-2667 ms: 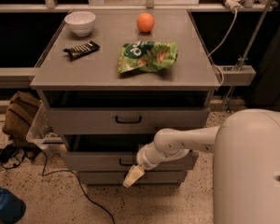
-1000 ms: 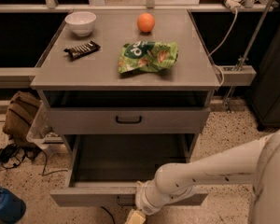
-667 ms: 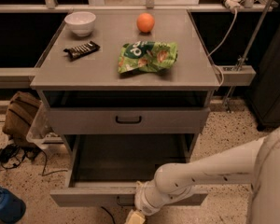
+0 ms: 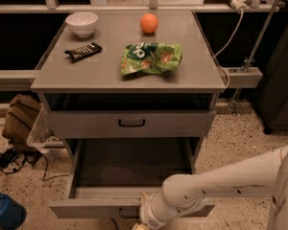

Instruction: Open middle drawer

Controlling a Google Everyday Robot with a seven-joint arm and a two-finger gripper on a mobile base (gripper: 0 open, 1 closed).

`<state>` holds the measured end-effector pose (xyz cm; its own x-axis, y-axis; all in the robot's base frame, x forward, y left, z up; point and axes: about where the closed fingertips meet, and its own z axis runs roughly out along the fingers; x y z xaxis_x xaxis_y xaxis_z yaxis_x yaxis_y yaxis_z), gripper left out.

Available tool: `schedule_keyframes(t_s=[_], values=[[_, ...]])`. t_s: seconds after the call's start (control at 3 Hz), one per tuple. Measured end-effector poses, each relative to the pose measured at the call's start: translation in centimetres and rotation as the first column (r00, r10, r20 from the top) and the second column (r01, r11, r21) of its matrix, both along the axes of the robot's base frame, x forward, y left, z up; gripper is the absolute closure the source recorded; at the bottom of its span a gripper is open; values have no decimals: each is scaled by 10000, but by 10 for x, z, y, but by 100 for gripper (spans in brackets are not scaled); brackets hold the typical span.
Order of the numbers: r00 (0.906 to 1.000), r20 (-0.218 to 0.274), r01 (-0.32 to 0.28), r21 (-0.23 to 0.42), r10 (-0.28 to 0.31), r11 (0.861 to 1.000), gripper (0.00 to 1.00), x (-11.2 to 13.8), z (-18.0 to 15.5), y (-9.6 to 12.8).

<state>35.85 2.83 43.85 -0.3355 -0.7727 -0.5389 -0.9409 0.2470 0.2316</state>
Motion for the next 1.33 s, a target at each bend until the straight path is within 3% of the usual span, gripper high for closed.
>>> schedule_keyframes(t_s=[0.33,1.33], values=[[9998,24,185,226,-185,9996,0,-38,14,-7],[9996,-258,142,197,-136,9997,0,-53,8,-2]])
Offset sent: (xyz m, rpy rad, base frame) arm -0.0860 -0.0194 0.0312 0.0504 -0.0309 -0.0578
